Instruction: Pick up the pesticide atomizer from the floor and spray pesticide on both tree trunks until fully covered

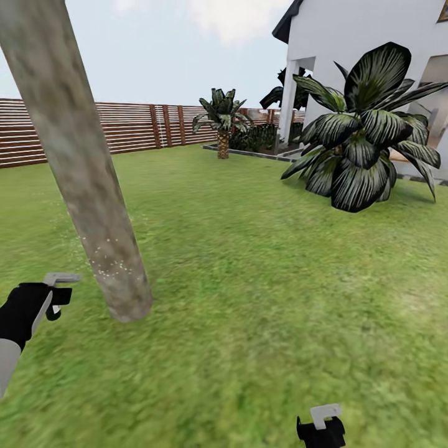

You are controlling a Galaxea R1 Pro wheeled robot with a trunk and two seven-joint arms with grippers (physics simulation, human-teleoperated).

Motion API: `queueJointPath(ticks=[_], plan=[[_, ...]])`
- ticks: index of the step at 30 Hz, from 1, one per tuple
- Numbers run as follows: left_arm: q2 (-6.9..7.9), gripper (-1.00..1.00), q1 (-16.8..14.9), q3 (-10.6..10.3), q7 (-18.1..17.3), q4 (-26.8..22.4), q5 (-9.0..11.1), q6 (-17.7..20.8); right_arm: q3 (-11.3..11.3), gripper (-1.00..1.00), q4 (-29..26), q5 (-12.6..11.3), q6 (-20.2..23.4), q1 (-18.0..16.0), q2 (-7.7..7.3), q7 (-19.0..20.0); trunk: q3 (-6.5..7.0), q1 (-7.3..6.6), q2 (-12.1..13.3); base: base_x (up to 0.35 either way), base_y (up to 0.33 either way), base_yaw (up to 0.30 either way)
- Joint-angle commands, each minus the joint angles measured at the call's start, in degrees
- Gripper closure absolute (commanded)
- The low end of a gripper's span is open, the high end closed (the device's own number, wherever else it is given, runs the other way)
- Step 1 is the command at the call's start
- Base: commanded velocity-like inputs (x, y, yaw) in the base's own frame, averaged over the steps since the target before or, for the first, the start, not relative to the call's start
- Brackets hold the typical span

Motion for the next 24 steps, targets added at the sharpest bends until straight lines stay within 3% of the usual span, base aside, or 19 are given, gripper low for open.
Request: queueJointPath(ticks=[1,24], plan=[[-0.02,1.0,-0.02,0.13,-0.28,-0.09,-0.57,0.27,-0.43,-1.0,0.09,0.6,-0.18,-0.03,0.0,-0.21,-0.05,0.01,-0.02,0.174,-0.211,0.001],[-0.29,1.0,-0.15,0.14,0.27,-0.15,-0.57,0.33,-0.43,-1.0,0.09,0.6,-0.18,-0.07,0.0,-0.22,-0.05,0.01,-0.02,0.052,-0.269,0.0]])
